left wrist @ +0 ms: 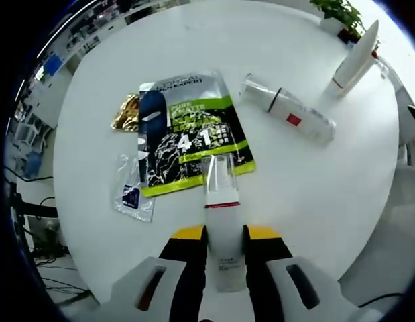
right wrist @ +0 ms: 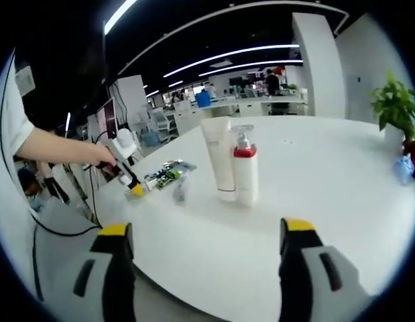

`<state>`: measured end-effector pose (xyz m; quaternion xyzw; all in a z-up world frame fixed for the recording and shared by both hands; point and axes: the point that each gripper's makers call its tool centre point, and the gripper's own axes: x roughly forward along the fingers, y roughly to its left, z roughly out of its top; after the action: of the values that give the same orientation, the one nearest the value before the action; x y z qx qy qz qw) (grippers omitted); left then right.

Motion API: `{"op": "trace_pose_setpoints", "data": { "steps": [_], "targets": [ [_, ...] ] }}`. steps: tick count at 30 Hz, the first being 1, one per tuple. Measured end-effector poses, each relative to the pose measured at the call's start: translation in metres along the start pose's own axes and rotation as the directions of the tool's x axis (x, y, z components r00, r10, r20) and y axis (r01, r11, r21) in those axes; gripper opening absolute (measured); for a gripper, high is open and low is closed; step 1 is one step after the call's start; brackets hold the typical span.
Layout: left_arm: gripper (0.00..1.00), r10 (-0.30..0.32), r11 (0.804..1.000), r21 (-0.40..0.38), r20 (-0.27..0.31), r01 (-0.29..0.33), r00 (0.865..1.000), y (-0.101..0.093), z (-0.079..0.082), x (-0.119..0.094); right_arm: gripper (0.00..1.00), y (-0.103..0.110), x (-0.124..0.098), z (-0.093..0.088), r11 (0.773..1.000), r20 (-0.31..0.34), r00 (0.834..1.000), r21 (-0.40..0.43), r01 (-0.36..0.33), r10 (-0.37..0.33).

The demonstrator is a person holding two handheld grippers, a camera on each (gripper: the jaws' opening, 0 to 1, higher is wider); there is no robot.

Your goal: Arrange the skincare products in the storage area until every visible bottle or jar stands upright without overlapping.

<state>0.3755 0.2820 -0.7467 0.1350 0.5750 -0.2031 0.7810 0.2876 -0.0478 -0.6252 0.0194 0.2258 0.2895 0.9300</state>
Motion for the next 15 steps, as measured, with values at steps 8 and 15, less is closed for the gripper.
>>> {"op": "trace_pose_setpoints", "data": {
  "steps": [8, 15],
  "targets": [
    [0.17, 0.003, 0.999, -0.041, 0.016, -0.002, 1.000, 0.0030, 0.0010, 0.0008, 0.91, -0.0010, 0.0005, -0.0012, 1.000, -0.004, 1.000, -0.004, 0.000, 0.000],
    [0.16, -0.009, 0.997, -0.079, 0.052, 0.013, 0.999, 0.0002, 0.0027, -0.0018, 0.91, -0.0009, 0.0008, -0.0016, 1.000, -0.005, 1.000, -0.006, -0.001, 0.001]
  ]
}}
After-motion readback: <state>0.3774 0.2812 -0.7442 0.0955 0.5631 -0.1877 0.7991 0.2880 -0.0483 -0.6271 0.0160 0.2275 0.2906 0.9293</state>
